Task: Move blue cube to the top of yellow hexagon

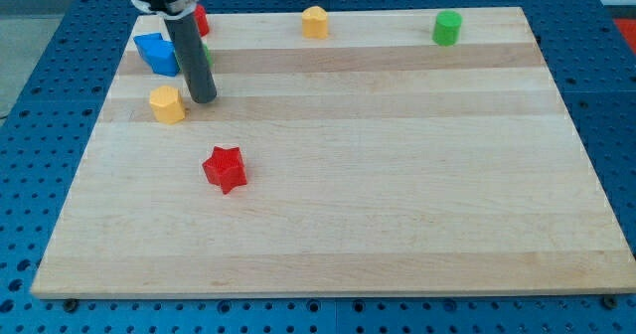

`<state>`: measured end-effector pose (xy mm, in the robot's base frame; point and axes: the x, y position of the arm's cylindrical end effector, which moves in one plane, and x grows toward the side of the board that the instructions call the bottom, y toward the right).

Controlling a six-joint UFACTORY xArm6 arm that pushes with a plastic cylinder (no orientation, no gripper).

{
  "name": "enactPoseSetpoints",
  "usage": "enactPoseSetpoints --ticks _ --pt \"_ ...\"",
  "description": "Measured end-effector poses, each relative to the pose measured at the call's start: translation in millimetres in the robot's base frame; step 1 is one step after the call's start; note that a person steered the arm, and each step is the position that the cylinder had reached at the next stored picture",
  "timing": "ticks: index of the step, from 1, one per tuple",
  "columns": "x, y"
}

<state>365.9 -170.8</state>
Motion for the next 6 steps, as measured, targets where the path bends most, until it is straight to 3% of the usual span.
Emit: enactPoseSetpoints --ticks 2,3,5,6 --pt "-3 -35" --pt "-28 -44" --pt "-25 -104" --pt "-54 -119"
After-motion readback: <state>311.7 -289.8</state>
